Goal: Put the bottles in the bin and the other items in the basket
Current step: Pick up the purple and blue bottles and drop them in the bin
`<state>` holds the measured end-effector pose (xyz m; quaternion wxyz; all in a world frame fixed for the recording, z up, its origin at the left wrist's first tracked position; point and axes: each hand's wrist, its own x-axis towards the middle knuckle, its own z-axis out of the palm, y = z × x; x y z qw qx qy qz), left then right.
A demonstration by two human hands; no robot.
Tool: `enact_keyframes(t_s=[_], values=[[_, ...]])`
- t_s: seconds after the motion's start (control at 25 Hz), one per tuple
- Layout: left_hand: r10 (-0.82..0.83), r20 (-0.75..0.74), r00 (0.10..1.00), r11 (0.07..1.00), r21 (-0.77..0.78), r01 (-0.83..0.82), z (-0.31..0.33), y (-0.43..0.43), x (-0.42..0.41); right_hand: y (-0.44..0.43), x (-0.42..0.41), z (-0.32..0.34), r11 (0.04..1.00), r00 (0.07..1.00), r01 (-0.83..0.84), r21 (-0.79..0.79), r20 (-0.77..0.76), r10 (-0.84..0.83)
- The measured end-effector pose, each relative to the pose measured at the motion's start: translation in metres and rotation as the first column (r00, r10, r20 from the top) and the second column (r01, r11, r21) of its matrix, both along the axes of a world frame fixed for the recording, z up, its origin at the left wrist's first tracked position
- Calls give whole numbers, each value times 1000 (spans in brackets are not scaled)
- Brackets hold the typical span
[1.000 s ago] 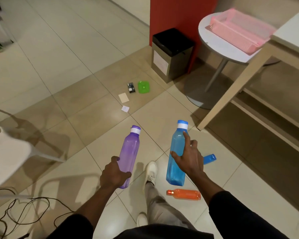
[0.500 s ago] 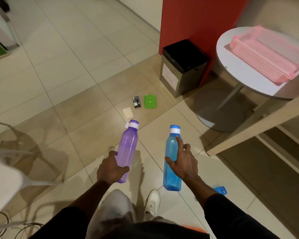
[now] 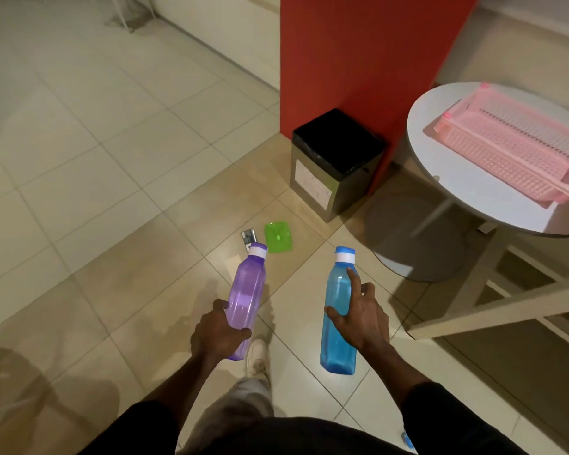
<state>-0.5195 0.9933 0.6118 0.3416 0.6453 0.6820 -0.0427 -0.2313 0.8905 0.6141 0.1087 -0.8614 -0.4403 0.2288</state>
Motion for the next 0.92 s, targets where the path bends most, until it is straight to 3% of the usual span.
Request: enact_keyframes(t_s=[0.2, 0.48, 0.92], values=[[-128, -17, 992, 992, 13, 128, 11, 111, 26, 84, 16, 17, 991, 992, 127, 39, -13, -126], [-227, 4, 974, 974, 2, 227, 6, 204, 109, 160, 72, 13, 972, 974, 225, 66, -55, -222], [-236, -63, 970, 972, -4, 236, 12, 320, 274, 276, 220, -3, 986, 979, 154, 69, -142, -143]])
